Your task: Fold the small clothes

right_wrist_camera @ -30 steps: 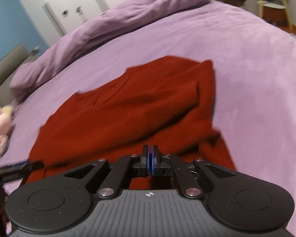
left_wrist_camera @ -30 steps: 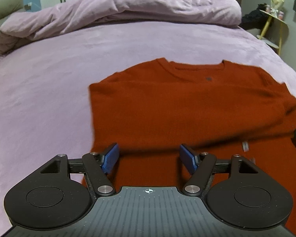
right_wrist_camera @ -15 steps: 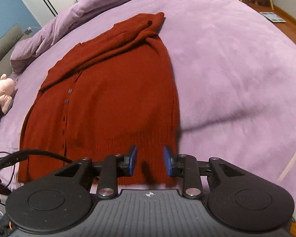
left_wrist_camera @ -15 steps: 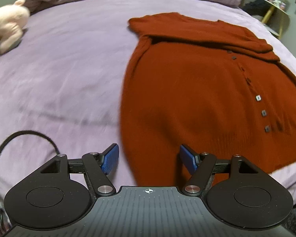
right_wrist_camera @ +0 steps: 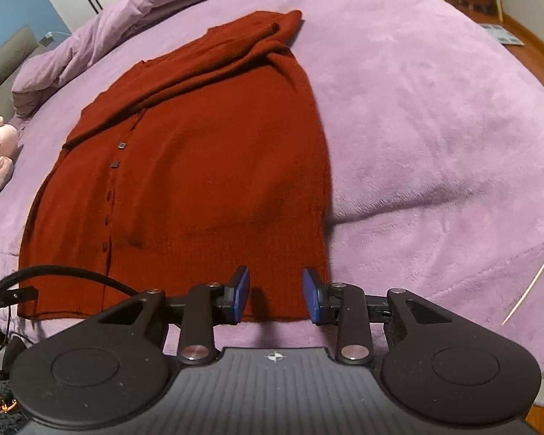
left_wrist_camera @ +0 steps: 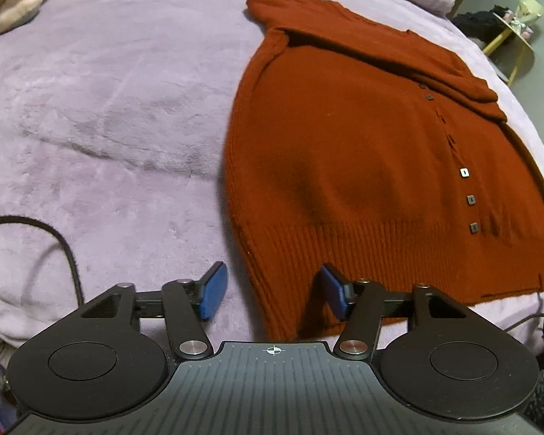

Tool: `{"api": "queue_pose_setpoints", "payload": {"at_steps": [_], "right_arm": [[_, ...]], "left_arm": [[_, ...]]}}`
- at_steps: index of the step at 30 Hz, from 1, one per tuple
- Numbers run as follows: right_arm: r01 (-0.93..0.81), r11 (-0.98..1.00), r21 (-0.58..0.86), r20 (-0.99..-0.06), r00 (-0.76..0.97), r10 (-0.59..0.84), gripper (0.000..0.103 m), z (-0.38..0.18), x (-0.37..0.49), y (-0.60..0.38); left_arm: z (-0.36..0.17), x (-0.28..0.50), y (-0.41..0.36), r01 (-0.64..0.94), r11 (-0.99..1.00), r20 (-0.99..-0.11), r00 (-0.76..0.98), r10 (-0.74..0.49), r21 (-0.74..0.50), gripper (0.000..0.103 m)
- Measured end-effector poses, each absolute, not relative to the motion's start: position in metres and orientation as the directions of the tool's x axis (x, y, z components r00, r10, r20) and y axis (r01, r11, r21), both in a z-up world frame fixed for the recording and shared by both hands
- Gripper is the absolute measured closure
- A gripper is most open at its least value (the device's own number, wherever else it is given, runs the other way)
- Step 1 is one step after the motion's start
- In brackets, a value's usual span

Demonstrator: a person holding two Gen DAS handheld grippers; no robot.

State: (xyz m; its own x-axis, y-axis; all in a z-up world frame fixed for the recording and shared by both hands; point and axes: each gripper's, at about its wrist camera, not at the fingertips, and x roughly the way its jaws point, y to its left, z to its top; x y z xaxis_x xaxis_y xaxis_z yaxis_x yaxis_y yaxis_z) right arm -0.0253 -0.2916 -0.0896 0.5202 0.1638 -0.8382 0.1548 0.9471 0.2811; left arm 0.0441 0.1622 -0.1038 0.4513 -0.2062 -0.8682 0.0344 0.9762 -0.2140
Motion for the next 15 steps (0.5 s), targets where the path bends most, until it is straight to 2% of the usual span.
{"api": "queue_pose_setpoints", "payload": {"at_steps": [4, 5, 11, 15], "right_arm": [[0.166, 0.95, 0.265, -0.85, 0.505, 0.149, 0.072, -0.093, -0.024, -0.293], [0.168, 0.948, 0.268, -0.849, 0.506, 0.15, 0.072, -0.092, -0.024, -0.294], [0.163, 0.972, 0.168, -0.844, 0.533, 0.057, 0.072, -0.081, -0.027, -0.293], [0.157, 0.97, 0.184, -0.86, 0.503, 0.082, 0.072, -0.091, -0.023, -0.295]], "left_arm": [[-0.1, 0.047, 0.166, 0.042, 0.969, -0.867, 0.439, -0.235, -0.242, 0.071], [-0.1, 0.047, 0.167, 0.04, 0.966, -0.867, 0.431, -0.248, -0.256, 0.074], [-0.104, 0.051, 0.166, 0.034, 0.959, -0.867, 0.419, -0.27, -0.282, 0.076], [-0.106, 0.055, 0.167, 0.032, 0.949, -0.863, 0.405, -0.301, -0.315, 0.076]]}}
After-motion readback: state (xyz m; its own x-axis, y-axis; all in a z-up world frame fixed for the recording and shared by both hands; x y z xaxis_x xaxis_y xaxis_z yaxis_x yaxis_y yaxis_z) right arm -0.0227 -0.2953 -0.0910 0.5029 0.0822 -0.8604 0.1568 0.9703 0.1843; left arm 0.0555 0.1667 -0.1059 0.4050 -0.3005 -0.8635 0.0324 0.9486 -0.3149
